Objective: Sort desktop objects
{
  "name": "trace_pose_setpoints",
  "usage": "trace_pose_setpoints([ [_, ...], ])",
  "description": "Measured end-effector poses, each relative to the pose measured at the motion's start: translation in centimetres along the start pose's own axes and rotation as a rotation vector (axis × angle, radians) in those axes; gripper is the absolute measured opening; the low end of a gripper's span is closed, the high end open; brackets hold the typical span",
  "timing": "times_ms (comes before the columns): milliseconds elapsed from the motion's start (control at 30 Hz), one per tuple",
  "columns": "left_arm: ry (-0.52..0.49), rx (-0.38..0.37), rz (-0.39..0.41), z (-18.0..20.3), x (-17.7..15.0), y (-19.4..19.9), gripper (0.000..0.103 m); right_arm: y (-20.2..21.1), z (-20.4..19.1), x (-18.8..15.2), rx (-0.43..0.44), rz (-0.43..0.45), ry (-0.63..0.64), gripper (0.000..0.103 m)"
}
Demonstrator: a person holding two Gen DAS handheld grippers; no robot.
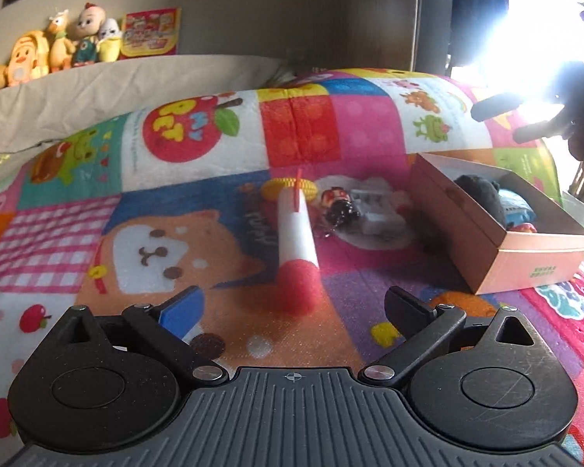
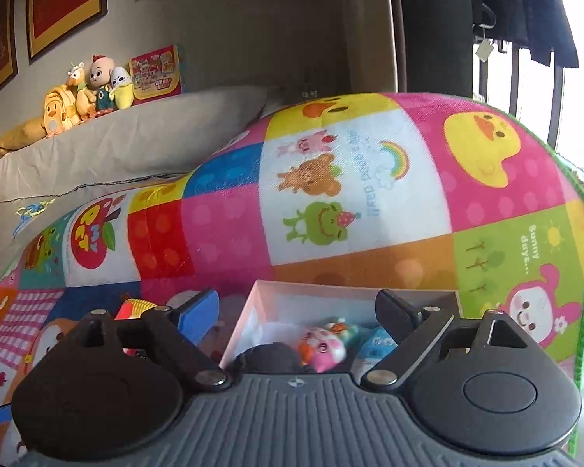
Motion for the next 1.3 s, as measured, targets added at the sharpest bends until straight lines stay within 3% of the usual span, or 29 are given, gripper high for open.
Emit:
trace_pose_setpoints([
  [100,0.028,0.003,0.005,-0.6,-0.1,0.0,0.102,-1.7,-3.4,0.3,0.051,-0.038,0.027,0.086],
  [167,0.042,-0.001,0.011,-0.8,-0.2,0.1,0.102,-3.6,-6.3,0.6,0.057,-0.096,0.074,0.060],
  [200,0.046,-0.003,0.010,-0.8,-0.3,0.0,0.102,-4.8,-7.5,0.8,0.060,-0.138,0.089,0.055],
  [300,0.039,-0.010,0.020,-0.6,-0.4,0.2,0.102,-8.7,-10.5,1.1,0.087,-0.245,0.078,0.053],
  [467,0.031,-0.017,0.031,-0.5,-0.4,0.3,0.102,-14.9,-11.2,2.7,-0.091,-0.268,0.036,0.053],
  [533,0.047,-0.027,0.033,-0.7,-0.4,0.3,0.102,-16.9,-10.2,3.5,-0.118,-0.296,-0.019,0.054],
  [600,0.074,-0.035,0.036,-1.1,-0.4,0.3,0.102,-17.9,-9.7,3.7,-0.119,-0.329,-0.038,0.064],
  [700,0.097,-0.050,0.036,-1.5,-0.4,0.3,0.103,-17.8,-10.2,3.1,-0.114,-0.365,0.027,0.067],
  [733,0.100,-0.053,0.033,-1.5,-0.3,0.3,0.103,-17.6,-10.5,2.7,-0.122,-0.373,0.058,0.063],
  [767,0.100,-0.054,0.034,-1.5,-0.3,0.3,0.103,-17.3,-10.8,2.3,-0.123,-0.375,0.096,0.050],
  [833,0.094,-0.053,0.036,-1.4,-0.4,0.3,0.103,-16.7,-11.6,1.2,-0.097,-0.401,0.157,0.039],
  [933,0.090,-0.050,0.035,-1.4,-0.4,0.3,0.103,-15.7,-13.3,-0.4,-0.086,-0.412,0.258,0.036],
  [1067,0.082,-0.053,0.035,-1.2,-0.4,0.3,0.103,-13.8,-15.2,-3.7,-0.015,-0.489,0.333,0.032],
  [1200,0.039,-0.047,0.050,-0.4,-0.4,0.6,0.103,-10.1,-16.4,-6.4,0.107,-0.582,0.399,0.032],
  [1300,0.016,-0.041,0.050,0.0,-0.4,0.6,0.103,-8.2,-16.7,-5.1,0.089,-0.493,0.405,0.033],
])
Point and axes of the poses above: each gripper's, at about its wrist camera, not at the fingertips, and y roughly against the way its jaws point, z to its right, x to its top, the point moved 5 cm from there along -y, roughly the way its jaws point, and after that the axes turned 12 degrees about -z, right-handed, at the moved point
